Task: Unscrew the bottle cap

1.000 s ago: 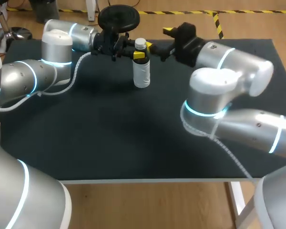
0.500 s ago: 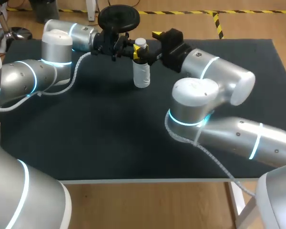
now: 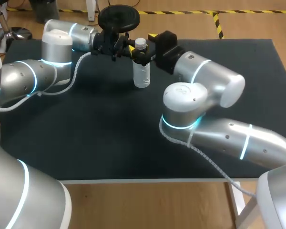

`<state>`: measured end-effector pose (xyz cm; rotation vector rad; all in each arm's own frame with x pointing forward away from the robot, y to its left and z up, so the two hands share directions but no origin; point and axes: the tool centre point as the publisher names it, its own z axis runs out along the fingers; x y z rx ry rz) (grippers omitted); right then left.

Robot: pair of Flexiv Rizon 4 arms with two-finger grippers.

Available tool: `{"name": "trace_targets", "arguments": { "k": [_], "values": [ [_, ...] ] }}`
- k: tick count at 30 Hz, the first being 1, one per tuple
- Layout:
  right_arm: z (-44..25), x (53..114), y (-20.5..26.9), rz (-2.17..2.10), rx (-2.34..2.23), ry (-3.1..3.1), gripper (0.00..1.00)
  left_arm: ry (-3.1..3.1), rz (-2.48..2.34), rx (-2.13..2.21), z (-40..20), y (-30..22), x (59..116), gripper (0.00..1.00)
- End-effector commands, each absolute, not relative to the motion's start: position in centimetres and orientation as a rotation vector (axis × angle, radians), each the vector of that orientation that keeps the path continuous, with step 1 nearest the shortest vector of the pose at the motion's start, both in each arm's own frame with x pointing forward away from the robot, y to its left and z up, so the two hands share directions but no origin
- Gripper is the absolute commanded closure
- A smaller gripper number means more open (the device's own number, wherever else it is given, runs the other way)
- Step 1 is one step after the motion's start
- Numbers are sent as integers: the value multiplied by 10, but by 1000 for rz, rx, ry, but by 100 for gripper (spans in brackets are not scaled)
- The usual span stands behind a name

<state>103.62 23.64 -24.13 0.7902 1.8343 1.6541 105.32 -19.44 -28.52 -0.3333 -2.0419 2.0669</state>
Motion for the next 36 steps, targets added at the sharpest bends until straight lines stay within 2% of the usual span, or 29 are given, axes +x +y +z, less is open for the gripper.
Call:
{"name": "trace_targets", "arguments": {
  "k": [1, 36],
  "values": [
    [-244, 1042, 240, 1653, 799, 1835, 0, -2037, 2065, -339, -287, -195, 1056, 100],
    [-251, 1062, 238, 1682, 861, 1804, 0, -2037, 2065, -339, -287, -195, 1056, 100]
  ]
}}
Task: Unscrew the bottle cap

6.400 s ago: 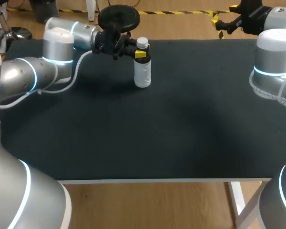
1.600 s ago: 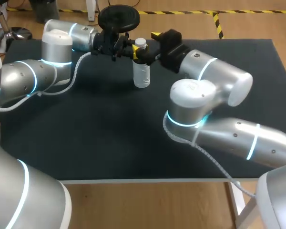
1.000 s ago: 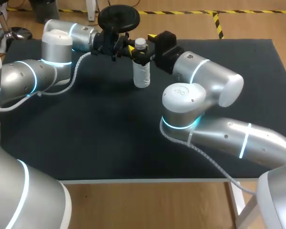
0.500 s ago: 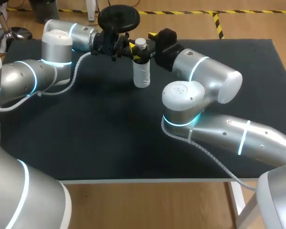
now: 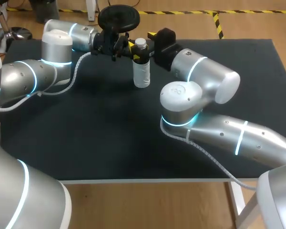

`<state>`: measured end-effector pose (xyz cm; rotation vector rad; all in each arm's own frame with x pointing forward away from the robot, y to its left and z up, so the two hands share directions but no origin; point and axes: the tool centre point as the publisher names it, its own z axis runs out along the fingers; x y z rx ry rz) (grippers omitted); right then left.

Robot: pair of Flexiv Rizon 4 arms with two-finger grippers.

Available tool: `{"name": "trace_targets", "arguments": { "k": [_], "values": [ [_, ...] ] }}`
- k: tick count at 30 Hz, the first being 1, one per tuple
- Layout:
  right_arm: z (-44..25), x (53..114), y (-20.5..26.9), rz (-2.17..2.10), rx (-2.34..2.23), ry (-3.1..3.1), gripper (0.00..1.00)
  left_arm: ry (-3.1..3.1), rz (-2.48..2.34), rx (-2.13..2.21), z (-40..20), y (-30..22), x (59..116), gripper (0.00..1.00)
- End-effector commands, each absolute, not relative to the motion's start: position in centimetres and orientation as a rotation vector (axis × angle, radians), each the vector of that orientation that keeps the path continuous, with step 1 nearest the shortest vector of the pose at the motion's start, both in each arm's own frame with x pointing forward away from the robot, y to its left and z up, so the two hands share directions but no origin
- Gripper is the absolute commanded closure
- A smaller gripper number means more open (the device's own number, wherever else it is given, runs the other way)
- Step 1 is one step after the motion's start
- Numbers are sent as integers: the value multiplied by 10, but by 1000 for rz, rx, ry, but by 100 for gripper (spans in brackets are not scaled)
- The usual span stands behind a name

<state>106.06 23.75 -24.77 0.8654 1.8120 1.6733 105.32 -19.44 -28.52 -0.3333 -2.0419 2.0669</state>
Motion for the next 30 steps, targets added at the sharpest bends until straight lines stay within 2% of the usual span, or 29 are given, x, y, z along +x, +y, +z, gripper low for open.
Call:
{"name": "trace_targets", "arguments": {
  "k": [1, 19, 22, 24, 26, 27, 29, 30],
  "values": [
    [-251, 1062, 238, 1683, 861, 1803, 0, -2037, 2065, -339, -287, -195, 1056, 100],
    [-257, 1069, 237, 1687, 864, 1807, 1, -2037, 2065, -339, -287, -195, 1056, 100],
    [-258, 1071, 237, 1685, 866, 1806, 13, -2037, 2065, -339, -287, -195, 1056, 100],
    [-258, 1071, 236, 1685, 865, 1806, 26, -2037, 2065, -339, -287, -195, 1056, 100],
    [-258, 1071, 236, 1685, 864, 1806, 28, -2037, 2065, -339, -287, -195, 1056, 100],
    [-258, 1072, 236, 1685, 863, 1805, 33, -2037, 2065, -339, -287, -195, 1056, 100],
    [-258, 1072, 236, 1685, 861, 1804, 55, -2037, 2065, -339, -287, -195, 1056, 100],
    [-258, 1072, 236, 1685, 861, 1804, 58, -2037, 2065, -339, -287, -195, 1056, 100]
  ]
}}
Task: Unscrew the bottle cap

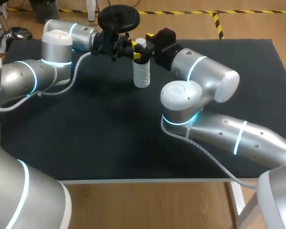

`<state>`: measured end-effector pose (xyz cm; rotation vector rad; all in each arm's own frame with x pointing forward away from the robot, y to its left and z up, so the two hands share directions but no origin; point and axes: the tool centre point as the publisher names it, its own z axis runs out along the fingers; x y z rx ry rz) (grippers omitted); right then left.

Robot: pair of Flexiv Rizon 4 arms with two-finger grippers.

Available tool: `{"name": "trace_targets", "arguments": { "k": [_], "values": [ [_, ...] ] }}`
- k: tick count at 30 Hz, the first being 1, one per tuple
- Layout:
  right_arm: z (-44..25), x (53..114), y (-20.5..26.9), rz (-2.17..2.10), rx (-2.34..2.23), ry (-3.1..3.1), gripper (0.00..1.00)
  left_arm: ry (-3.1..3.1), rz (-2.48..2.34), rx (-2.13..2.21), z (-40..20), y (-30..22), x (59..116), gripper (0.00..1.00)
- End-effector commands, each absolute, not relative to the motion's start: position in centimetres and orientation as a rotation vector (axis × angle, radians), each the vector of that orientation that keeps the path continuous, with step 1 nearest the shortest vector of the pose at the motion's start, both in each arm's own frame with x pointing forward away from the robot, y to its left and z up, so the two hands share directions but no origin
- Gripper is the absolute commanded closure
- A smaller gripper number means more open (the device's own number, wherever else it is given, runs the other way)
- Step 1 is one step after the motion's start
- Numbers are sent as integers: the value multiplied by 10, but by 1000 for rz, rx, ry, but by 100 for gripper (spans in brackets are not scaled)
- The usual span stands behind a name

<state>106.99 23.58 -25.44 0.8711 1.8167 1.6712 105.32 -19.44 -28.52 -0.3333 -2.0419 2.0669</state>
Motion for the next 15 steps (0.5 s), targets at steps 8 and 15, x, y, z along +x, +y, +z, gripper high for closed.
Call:
{"name": "trace_targets", "arguments": {
  "k": [8, 15],
  "values": [
    [-260, 1073, 235, 1685, 859, 1809, 100, -2037, 2065, -339, -287, -195, 1056, 100],
    [-263, 1074, 230, 1740, 810, 1823, 100, -2037, 2065, -339, -287, -195, 1056, 100]
  ]
}}
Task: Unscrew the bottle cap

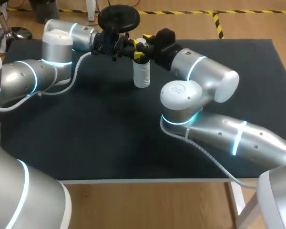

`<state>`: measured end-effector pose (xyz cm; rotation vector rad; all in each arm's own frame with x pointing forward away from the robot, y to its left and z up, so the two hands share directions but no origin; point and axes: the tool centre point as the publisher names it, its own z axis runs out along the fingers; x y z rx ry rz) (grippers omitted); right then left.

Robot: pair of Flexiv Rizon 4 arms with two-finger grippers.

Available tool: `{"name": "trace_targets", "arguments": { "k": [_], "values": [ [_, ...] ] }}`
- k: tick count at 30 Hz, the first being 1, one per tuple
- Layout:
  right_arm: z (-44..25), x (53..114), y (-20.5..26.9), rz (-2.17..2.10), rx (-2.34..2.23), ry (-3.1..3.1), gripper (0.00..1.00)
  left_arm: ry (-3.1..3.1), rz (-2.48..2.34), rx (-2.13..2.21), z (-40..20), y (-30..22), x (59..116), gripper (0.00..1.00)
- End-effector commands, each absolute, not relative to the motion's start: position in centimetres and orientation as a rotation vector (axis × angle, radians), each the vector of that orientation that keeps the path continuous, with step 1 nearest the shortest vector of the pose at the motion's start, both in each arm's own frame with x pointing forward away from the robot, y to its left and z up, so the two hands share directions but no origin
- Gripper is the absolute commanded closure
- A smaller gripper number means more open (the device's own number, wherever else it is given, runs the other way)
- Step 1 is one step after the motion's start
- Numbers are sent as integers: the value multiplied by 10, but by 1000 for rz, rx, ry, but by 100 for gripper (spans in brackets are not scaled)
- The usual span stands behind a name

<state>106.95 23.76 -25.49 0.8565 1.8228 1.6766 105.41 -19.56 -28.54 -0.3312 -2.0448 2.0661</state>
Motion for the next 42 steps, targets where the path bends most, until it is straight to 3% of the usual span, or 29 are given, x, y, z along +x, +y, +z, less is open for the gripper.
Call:
{"name": "trace_targets", "arguments": {
  "k": [1, 42],
  "values": [
    [-264, 1075, 229, 1761, 794, 1836, 100, -2037, 2065, -339, -287, -195, 1056, 100],
    [-243, 1057, 230, 2455, -546, 2449, 100, -2037, 2065, -339, -287, -195, 1056, 100]
  ]
}}
